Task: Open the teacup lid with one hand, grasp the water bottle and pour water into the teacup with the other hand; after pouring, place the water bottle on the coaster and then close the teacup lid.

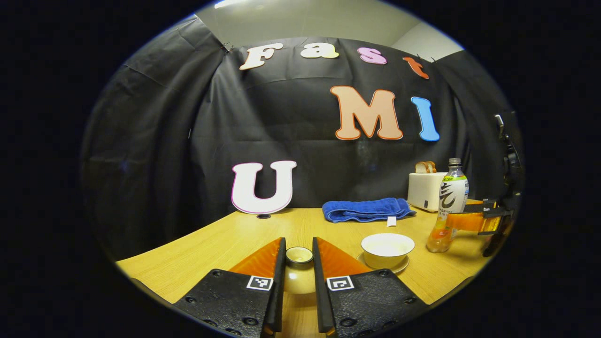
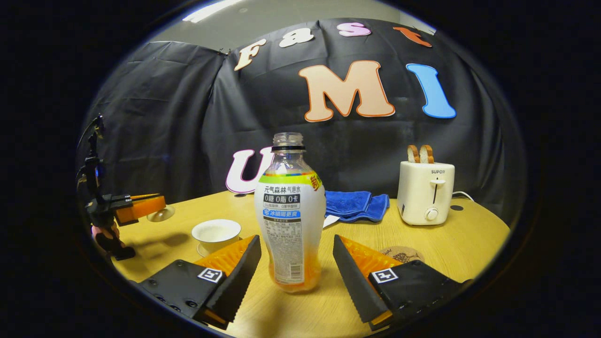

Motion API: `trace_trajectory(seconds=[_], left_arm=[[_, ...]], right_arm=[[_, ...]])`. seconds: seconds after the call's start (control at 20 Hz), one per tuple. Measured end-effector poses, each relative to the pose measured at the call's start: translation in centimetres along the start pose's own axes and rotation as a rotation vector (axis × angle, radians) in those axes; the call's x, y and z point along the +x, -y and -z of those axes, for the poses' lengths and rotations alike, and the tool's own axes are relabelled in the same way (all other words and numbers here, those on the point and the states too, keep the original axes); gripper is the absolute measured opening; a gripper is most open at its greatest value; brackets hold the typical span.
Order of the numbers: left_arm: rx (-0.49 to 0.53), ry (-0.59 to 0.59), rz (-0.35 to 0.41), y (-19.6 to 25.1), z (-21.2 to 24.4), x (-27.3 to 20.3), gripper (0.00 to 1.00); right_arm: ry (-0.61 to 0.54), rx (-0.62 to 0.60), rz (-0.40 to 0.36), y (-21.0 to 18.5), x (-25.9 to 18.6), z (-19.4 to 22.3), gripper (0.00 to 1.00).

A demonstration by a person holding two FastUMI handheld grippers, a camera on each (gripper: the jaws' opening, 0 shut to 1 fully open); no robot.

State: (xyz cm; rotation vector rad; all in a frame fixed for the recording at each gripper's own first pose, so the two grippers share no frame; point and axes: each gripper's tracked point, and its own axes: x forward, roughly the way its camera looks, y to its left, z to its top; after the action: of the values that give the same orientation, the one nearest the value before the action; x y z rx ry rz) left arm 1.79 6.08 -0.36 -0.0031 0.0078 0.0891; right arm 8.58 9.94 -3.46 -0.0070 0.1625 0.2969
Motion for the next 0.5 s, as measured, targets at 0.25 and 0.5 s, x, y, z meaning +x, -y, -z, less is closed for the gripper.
trace_trajectory(seconds=[0.25,0.5], left_arm=[[0.0,0.0,0.002,-0.3,0.0,-0.1,0.27],[0.0,0.0,0.003,-0.3,0.0,-0.1,0.27]], right_arm=[[-0.013,-0.01,0.037,-0.1,1.2,0.1,0.89],[-0.018,-0.015,0.079,0.5,1.3,0.2,0.72]])
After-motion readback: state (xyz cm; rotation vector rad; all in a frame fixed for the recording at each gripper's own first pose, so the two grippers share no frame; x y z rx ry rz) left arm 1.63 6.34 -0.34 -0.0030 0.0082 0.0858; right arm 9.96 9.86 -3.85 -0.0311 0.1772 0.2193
